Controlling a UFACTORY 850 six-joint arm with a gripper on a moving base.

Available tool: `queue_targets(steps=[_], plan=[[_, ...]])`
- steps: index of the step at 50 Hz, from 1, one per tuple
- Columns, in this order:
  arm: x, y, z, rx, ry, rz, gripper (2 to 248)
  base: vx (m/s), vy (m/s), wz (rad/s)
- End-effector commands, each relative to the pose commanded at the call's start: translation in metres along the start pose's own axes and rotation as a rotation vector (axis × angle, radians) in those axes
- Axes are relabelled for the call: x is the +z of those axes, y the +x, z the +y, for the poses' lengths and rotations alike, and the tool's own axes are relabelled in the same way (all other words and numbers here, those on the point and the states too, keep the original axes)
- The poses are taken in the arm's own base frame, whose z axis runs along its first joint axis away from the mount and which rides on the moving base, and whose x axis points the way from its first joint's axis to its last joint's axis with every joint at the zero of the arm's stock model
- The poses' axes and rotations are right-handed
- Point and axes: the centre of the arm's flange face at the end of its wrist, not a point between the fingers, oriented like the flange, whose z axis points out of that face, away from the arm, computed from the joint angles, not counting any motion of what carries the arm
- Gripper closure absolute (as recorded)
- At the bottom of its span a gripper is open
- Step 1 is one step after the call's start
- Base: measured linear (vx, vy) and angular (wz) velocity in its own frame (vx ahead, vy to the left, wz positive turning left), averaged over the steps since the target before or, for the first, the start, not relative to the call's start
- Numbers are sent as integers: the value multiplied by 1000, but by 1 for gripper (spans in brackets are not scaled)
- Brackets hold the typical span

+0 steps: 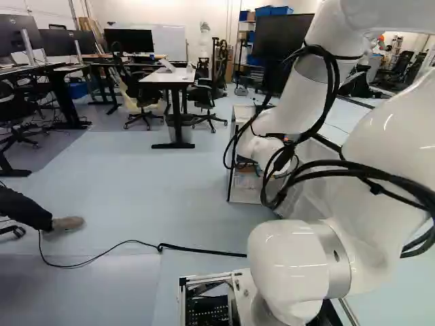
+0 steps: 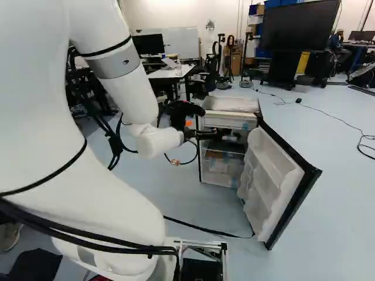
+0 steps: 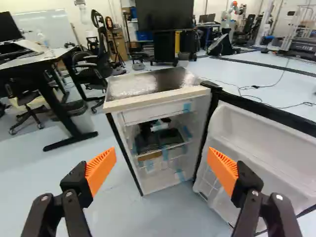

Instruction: Open the fridge door

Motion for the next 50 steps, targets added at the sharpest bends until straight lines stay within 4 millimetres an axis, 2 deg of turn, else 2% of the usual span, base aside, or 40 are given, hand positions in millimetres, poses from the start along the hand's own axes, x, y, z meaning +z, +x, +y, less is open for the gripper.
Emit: queue_targets(steps=[25,50], plan=[[-37,-16,-16,-87,198,-21,3,0,0,0],[-61,-29,-23,-146,318,-36,3,0,0,0]])
